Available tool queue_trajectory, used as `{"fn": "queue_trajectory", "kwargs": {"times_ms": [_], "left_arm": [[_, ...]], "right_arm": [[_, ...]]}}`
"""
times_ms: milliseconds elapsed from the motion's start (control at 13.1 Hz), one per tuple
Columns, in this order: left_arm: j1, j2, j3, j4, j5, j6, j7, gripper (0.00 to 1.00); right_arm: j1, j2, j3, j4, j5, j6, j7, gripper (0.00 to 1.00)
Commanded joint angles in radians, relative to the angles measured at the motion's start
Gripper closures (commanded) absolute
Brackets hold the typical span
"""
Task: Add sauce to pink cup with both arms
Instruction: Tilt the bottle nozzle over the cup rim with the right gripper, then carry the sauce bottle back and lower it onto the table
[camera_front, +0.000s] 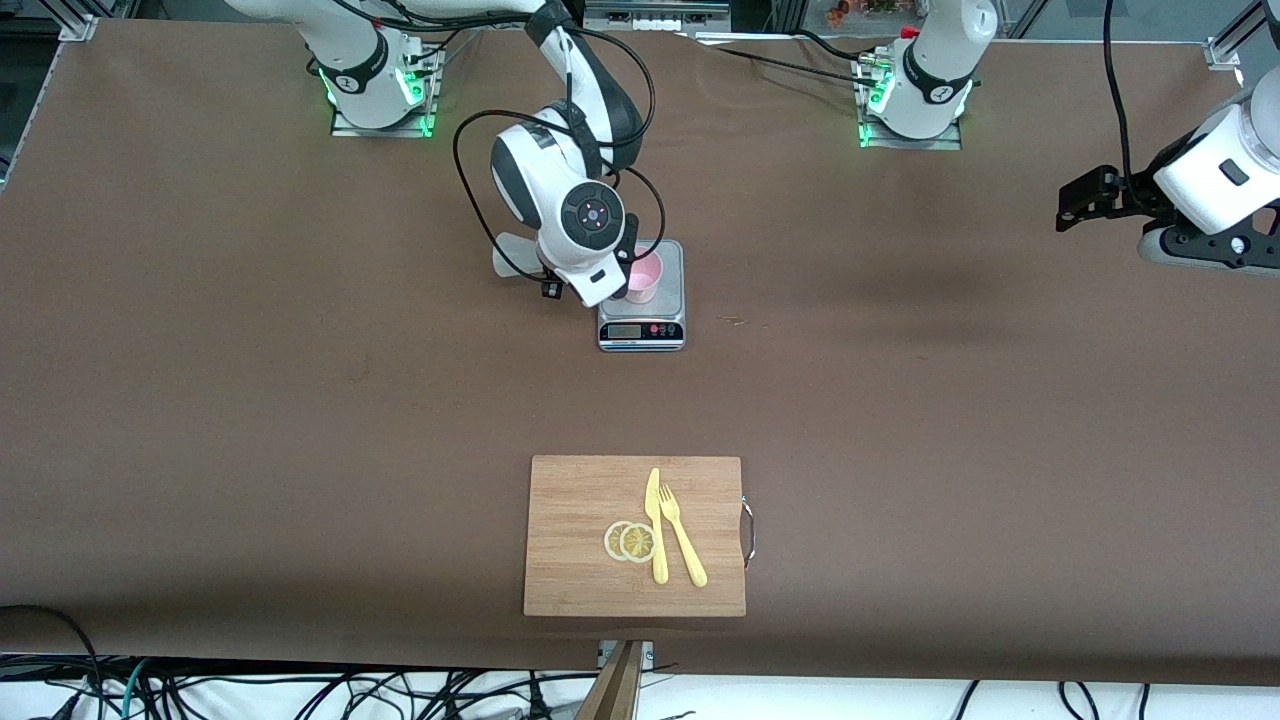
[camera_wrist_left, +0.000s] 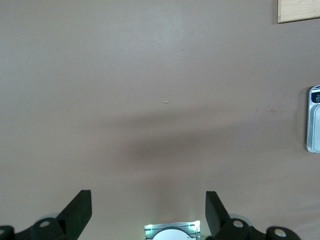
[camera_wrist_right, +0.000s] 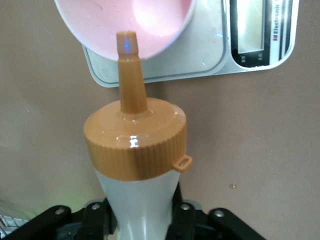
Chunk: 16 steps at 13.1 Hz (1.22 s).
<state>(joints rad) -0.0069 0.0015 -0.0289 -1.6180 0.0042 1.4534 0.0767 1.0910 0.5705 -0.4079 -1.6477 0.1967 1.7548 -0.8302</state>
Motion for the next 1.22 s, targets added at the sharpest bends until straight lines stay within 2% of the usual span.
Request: {"fn": "queue_trajectory", "kwargs": {"times_ms": [0, 153, 305, 687, 916, 1145], "left_arm": [[-0.005, 0.000, 0.006, 0.009, -0.004, -0.011, 0.014, 0.00], [-0.005, 0.000, 0.006, 0.009, -0.004, -0.011, 0.014, 0.00], [-0.005, 0.000, 0.006, 0.009, -0.004, -0.011, 0.014, 0.00], [-0.005, 0.000, 0.006, 0.009, -0.004, -0.011, 0.012, 0.00], [-0.005, -0.001, 0.006, 0.009, -0.004, -0.011, 0.012, 0.00], [-0.005, 0.000, 0.006, 0.009, -0.004, -0.011, 0.014, 0.00]], "right_arm": [[-0.016, -0.011, -0.020, 0.071, 0.012, -0.087, -0.006, 0.55], [-0.063, -0.046, -0.035, 0.089, 0.090, -0.121, -0.053, 0.55], [-0.133, -0.098, -0.032, 0.085, 0.110, -0.147, -0.101, 0.55], [-0.380, -0.228, 0.006, 0.024, 0.223, -0.163, -0.320, 0.55], [-0.616, -0.296, 0.093, -0.049, 0.265, -0.170, -0.508, 0.55], [-0.796, -0.305, 0.104, -0.105, 0.357, -0.192, -0.750, 0.55]]}}
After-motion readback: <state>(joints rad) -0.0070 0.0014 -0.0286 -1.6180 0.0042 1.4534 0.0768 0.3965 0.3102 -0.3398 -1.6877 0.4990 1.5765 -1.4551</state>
